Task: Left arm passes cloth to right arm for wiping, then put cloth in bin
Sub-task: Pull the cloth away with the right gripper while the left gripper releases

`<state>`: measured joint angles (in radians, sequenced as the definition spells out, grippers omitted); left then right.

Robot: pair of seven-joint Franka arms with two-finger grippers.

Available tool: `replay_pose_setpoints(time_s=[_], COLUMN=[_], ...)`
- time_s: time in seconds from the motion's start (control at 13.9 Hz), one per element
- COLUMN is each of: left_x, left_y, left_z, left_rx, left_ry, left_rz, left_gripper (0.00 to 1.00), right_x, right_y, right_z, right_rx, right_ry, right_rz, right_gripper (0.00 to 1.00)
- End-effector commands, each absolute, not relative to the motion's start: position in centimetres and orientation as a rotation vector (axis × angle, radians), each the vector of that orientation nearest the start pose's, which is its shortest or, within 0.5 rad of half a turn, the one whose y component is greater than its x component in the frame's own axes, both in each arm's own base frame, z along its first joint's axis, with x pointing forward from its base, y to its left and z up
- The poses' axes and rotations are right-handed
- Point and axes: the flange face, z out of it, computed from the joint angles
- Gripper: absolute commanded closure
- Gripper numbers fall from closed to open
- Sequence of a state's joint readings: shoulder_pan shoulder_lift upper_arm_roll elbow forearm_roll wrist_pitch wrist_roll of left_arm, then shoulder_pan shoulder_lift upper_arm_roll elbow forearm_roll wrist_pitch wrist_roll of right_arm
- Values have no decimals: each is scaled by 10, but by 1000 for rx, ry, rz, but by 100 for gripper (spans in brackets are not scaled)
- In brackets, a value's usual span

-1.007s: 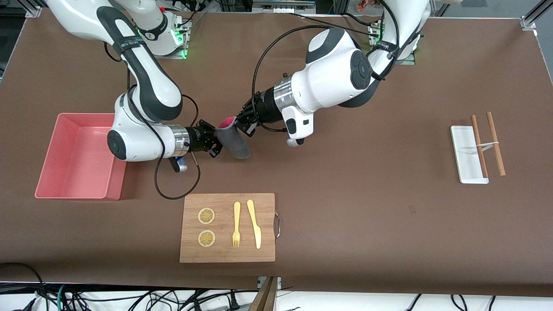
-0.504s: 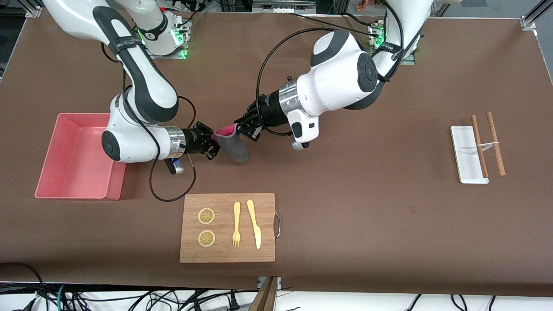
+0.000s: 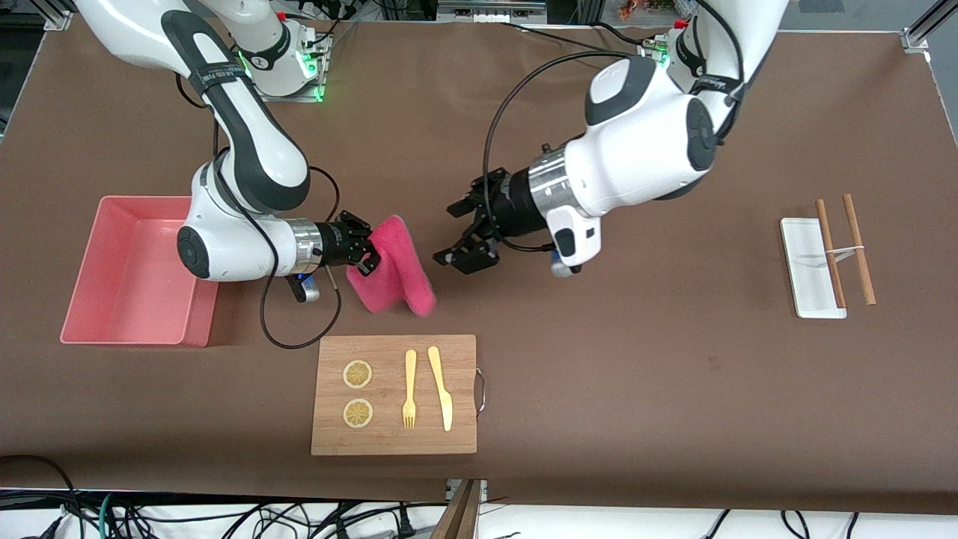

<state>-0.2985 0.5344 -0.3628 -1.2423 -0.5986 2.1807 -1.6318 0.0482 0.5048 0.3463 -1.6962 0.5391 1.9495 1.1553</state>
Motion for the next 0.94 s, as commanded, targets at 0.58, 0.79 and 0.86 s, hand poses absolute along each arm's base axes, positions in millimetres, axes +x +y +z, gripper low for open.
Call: replay_pose_setpoints(time_s=[0.58,0.79,0.86], left_x=[595,593,592], left_y=[-343,-308,-295], left_z=[528,528,533], left_rx=[2692,2886,2932], left_ry=[914,677,602], left_rz=[-401,-378,-371], left_gripper=[0,0,0], right_x=[545,547,556], right_y=[328,307,283], right_z=[253,229,220], right_rx=[-2592,-2685,-2712], right_ry=[1174,1049,993], right_rz=[986,959,932], right_gripper=[100,100,100])
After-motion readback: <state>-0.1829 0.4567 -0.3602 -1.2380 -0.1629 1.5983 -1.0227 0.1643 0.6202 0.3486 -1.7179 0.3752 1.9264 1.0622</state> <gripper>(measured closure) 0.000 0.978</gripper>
